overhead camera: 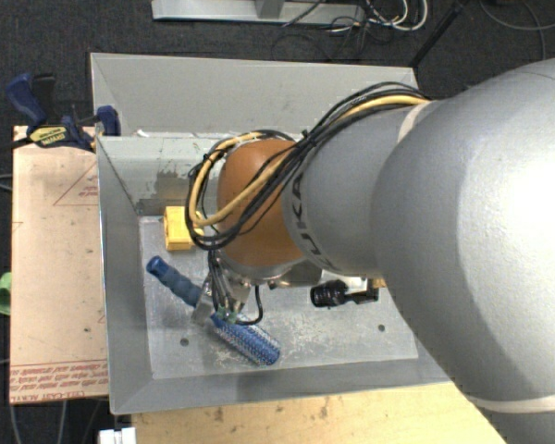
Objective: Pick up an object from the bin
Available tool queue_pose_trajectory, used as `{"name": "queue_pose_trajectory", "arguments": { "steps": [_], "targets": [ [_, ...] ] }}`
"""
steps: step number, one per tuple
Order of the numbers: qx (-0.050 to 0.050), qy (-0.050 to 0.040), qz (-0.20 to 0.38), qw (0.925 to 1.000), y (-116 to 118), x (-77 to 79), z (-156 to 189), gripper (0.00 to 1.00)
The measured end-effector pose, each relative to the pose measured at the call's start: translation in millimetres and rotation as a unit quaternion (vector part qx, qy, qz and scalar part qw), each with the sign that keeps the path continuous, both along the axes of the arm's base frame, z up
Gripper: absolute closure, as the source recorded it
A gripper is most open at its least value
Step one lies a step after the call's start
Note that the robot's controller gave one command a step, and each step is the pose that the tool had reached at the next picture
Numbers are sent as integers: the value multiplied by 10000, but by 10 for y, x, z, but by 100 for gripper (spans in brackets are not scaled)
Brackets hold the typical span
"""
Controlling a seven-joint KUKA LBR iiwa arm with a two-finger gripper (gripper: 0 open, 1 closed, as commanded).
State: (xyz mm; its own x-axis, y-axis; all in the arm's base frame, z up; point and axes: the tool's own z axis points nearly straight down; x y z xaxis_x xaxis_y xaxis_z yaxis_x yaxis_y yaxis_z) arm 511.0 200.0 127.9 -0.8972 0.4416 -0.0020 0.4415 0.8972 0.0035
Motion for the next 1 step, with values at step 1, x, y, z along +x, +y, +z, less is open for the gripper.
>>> {"name": "queue_pose_trajectory", "arguments": {
  "steps": [1],
  "targets": [
    [4,-16,21,10000,10,14,749,100]
  ]
}}
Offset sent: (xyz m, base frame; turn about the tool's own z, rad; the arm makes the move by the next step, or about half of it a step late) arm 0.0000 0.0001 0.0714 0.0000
